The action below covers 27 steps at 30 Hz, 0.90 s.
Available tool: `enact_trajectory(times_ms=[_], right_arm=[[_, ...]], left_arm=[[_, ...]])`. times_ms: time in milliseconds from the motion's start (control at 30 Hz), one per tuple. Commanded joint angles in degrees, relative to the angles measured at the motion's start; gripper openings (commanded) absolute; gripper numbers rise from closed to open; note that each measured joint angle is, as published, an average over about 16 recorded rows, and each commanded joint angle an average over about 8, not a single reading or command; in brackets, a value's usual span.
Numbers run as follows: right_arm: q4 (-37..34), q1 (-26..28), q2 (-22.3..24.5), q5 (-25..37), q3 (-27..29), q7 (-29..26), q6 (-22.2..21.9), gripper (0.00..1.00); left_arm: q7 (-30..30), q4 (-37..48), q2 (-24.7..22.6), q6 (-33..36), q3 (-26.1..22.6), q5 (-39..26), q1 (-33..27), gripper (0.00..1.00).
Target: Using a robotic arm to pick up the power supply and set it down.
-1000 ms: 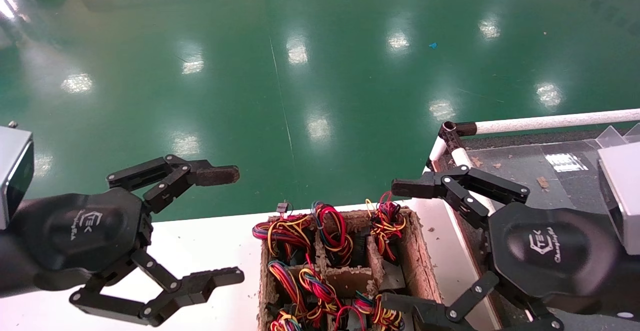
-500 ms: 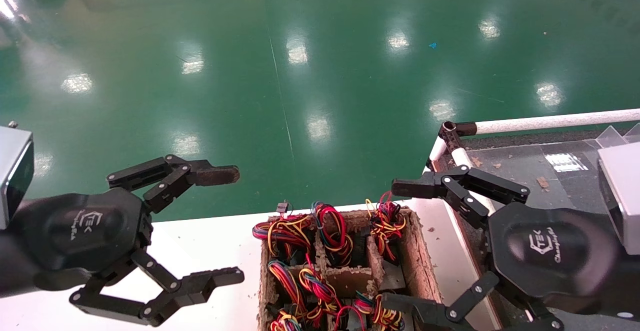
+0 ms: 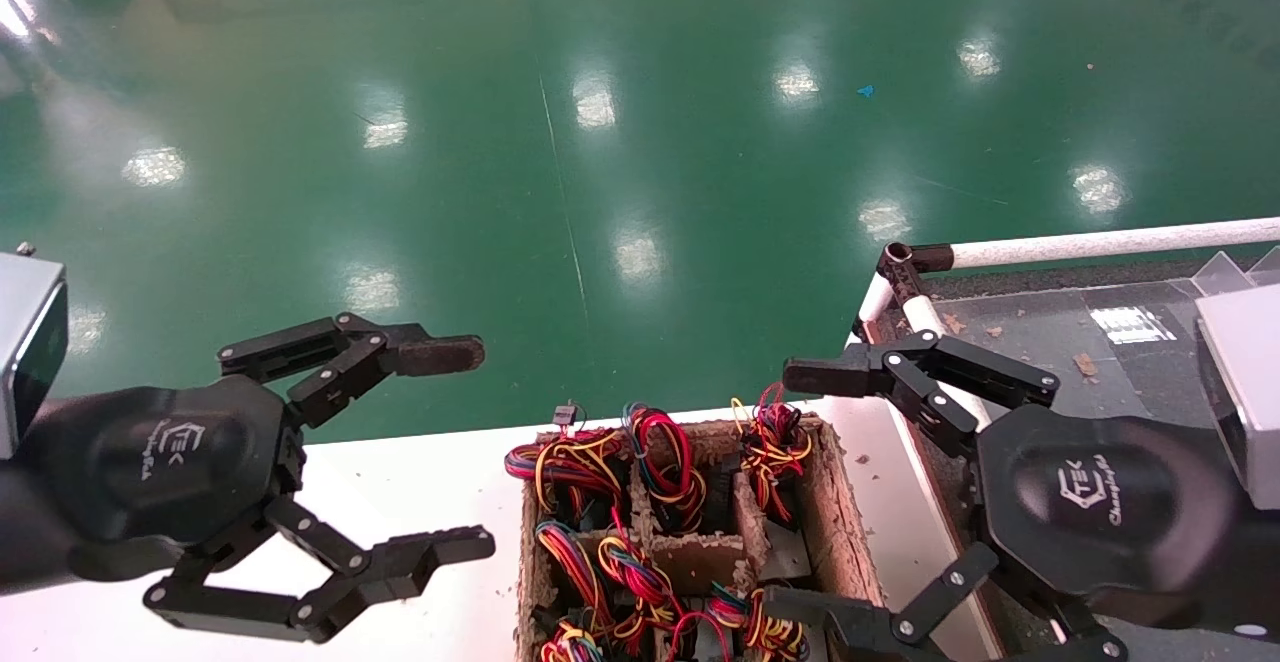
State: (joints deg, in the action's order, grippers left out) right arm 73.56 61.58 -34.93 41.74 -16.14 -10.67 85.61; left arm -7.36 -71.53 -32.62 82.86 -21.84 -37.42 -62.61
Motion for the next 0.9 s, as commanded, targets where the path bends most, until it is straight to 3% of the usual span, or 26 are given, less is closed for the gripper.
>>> enact_trajectory(times_ms=[33, 900], right_arm=[[0.0, 0.0, 0.0, 0.0, 0.0, 0.0, 0.0, 1.0], [0.0, 0.0, 0.0, 0.0, 0.0, 0.0, 0.0, 1.0]], left_arm=[[0.0, 0.0, 0.0, 0.0, 0.0, 0.0, 0.0, 0.0], [0.0, 0.0, 0.0, 0.0, 0.0, 0.0, 0.0, 0.0]])
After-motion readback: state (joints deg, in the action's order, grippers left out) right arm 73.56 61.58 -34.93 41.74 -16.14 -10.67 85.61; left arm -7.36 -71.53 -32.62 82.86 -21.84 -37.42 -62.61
